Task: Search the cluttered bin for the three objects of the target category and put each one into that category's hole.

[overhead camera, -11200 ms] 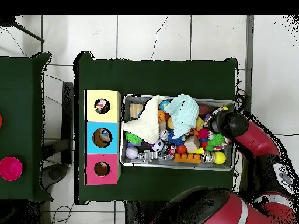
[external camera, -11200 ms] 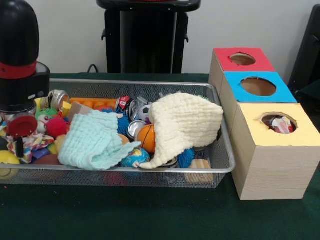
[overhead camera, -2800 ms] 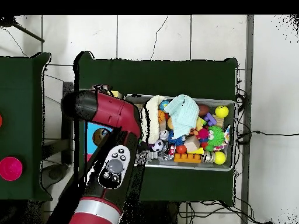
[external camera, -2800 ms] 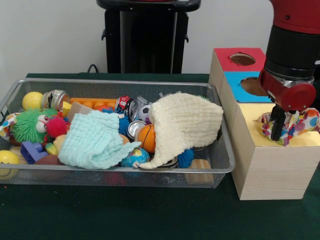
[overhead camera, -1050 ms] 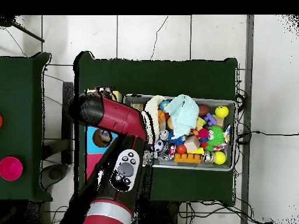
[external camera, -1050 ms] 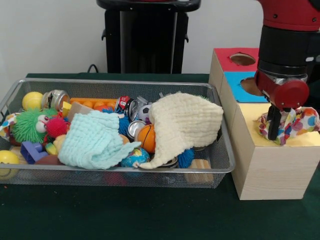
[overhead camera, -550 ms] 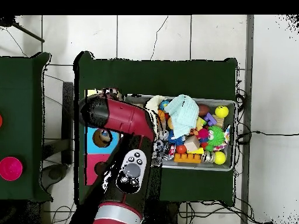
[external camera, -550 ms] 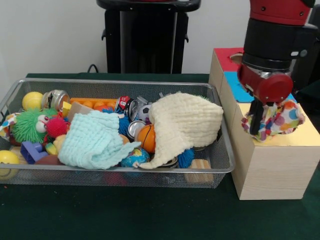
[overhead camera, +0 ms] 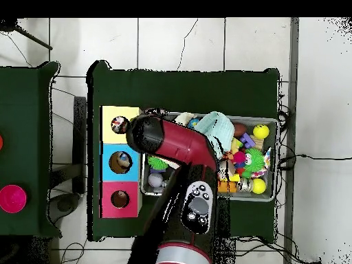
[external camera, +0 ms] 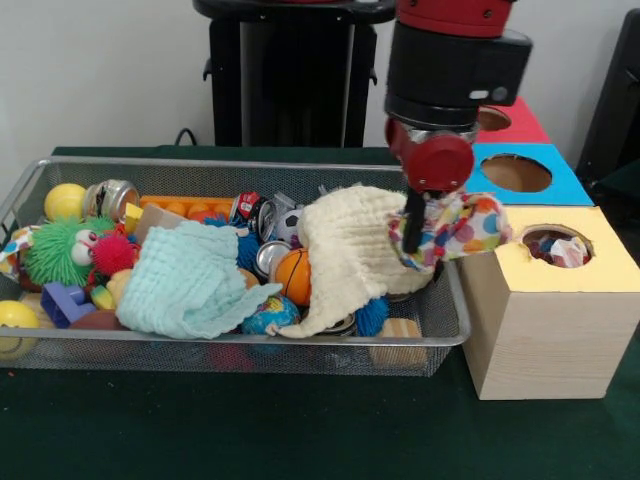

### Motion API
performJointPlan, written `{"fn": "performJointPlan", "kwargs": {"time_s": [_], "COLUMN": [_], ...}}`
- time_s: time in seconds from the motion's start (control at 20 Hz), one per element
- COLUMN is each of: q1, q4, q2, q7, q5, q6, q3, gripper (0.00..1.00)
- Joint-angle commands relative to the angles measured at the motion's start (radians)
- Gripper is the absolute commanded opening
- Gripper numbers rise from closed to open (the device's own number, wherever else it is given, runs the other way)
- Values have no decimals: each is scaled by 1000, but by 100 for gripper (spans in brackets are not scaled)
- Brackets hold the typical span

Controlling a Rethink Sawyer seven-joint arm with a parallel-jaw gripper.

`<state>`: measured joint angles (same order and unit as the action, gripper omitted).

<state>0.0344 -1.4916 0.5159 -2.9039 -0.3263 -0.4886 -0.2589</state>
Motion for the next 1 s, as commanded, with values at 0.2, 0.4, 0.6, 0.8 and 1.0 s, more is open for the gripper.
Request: {"fn": "performJointPlan", "kwargs": {"time_s": [0.2, 0.4, 0.6, 0.8, 1.0], "q1": [5, 48, 54, 37, 7], "q4": [-119, -68, -37, 22, 83], "q2": [-61, -70, -62, -43, -2], "q7": [13, -31, -30, -19, 3], "q5": [66, 68, 55, 47, 48], "q6": [-37, -110, -154, -248, -376], "q3": [133, 93, 94, 90, 89], "gripper": [0, 0, 0, 0, 0]}}
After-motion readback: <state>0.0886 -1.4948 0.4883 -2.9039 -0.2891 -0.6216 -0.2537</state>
